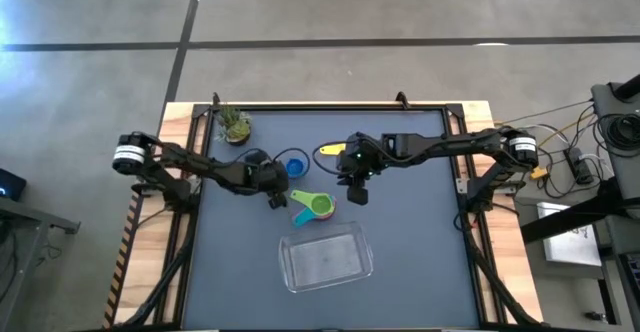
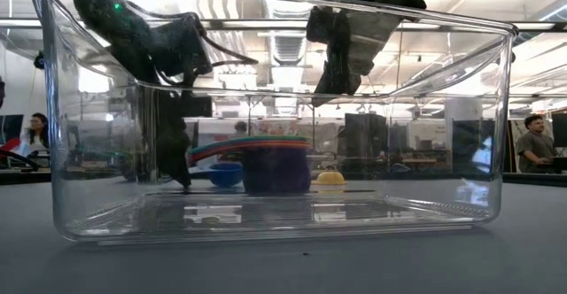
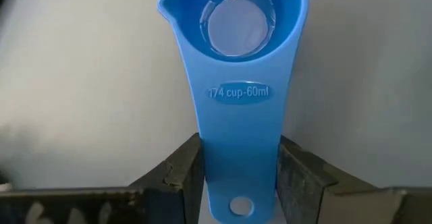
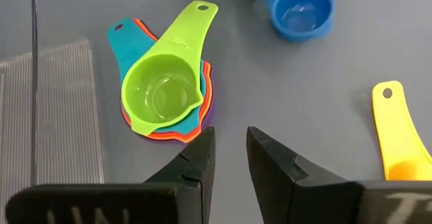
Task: Nest measuring cups in basket
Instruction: Stack the blue measuring cup on top of the green measuring cup
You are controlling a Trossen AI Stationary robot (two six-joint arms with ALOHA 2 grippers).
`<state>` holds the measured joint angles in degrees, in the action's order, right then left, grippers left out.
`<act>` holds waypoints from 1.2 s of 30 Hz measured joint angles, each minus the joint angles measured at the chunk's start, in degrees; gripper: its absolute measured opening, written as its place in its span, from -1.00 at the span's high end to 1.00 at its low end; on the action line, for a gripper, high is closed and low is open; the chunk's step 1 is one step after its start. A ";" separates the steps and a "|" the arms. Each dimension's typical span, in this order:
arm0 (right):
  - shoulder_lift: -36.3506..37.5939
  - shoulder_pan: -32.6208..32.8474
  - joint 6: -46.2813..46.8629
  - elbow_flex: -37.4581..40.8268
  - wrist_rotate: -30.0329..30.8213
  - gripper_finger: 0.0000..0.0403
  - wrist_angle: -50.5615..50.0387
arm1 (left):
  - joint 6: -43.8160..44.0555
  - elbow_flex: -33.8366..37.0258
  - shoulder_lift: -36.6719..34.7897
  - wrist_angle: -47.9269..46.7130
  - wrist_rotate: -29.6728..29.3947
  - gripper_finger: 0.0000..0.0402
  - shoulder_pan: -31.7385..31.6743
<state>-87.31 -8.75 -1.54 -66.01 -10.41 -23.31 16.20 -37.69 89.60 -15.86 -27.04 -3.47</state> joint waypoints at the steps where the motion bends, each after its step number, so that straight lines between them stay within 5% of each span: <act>1: 0.00 0.00 0.02 0.02 0.00 0.64 0.00 | -0.69 0.05 -0.62 -0.79 -0.07 0.38 -0.59; 11: 1.51 -0.27 -2.16 -0.08 2.12 0.61 -5.11 | -11.01 -0.76 -14.84 -1.19 0.70 0.38 2.63; 16: 2.94 -0.28 -2.14 -0.09 2.62 0.65 -5.13 | -15.02 -2.47 -17.99 -0.50 8.50 0.38 5.69; 32: 5.55 -0.26 -1.90 0.51 2.55 0.64 -5.17 | -21.71 -14.21 -1.37 -1.86 14.63 0.37 9.83; 36: 5.55 -0.26 -1.40 1.32 2.56 0.63 -5.18 | -21.26 -16.40 0.61 -5.51 14.57 -0.11 9.52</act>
<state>-81.76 -9.02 -2.94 -64.70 -7.86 -28.49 -5.07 -54.09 90.21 -21.37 -12.47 6.04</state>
